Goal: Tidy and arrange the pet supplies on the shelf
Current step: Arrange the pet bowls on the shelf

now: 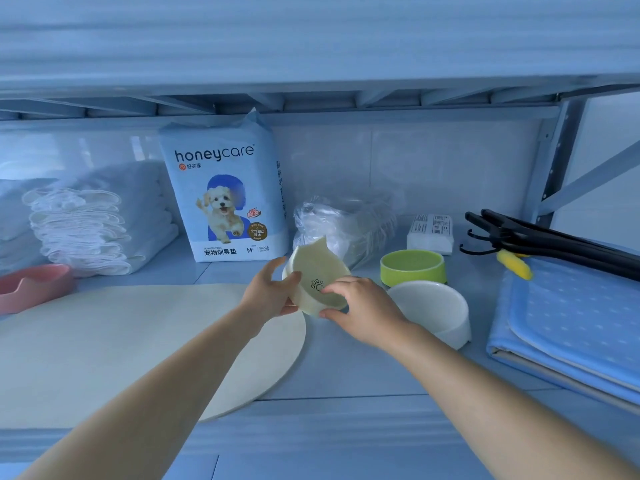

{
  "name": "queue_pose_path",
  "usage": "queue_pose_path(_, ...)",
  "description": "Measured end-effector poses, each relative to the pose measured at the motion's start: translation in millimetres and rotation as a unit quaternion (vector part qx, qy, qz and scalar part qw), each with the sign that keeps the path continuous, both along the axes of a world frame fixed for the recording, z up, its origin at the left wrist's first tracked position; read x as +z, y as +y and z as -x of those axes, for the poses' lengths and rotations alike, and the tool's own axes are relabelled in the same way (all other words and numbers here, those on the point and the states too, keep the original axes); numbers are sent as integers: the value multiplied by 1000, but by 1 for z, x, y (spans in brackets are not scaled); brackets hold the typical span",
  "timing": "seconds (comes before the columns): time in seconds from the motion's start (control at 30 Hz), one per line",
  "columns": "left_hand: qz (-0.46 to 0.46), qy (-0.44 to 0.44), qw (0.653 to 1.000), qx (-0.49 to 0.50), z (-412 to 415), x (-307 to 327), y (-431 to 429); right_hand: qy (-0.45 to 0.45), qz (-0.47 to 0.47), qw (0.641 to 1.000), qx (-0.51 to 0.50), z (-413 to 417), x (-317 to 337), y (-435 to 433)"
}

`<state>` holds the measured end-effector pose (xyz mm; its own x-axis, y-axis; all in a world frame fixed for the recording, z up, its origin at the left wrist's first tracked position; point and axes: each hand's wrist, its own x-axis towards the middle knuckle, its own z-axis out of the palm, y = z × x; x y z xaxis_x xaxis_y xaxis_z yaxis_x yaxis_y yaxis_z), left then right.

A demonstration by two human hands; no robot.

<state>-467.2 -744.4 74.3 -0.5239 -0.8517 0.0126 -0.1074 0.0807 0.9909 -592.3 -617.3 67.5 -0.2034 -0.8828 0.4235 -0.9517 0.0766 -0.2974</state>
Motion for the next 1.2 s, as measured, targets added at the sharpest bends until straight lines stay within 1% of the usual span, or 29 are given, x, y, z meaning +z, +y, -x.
queue_pose_path(0.1, 23, -18, 999, -18, -2, -3, -10, -3, -16, 1000, -2, -5, -2, -6)
queue_pose_path(0.17, 38, -45, 998, -24, -4, -7, -18, -12, -11, 1000, -5, -5, -3, -10)
queue_pose_path(0.33, 149, -120, 981, -22, -12, -17, -36, -15, -5, 1000, -14, -7, -3, -17)
queue_pose_path(0.47, 296, -203, 933, -30, -21, -25, -47, 11, -41, 999, -32, 3, -3, -14)
queue_pose_path(0.57, 364, -228, 900, -69, -25, -29, -50, 12, -68, 997, -41, 7, -1, -13)
queue_pose_path(0.63, 405, -227, 880, -101, -25, -29, -50, 13, -79, 995, -59, 7, 1, -15)
queue_pose_path(0.7, 431, -212, 870, -108, -24, -29, -50, 17, -82, 994, -76, 4, 1, -17)
queue_pose_path(0.9, 448, -191, 869, -90, -23, -24, -50, -1, -36, 996, -79, -10, -5, -22)
queue_pose_path(1.0, 456, -182, 867, -87, -24, -20, -50, -3, -34, 996, -81, -6, -2, -21)
queue_pose_path(1.13, 483, -164, 850, -130, -25, -18, -55, 43, -55, 992, -109, 4, 2, -19)
queue_pose_path(1.2, 484, -160, 848, -145, -22, -17, -56, 52, -56, 990, -121, 3, 1, -20)
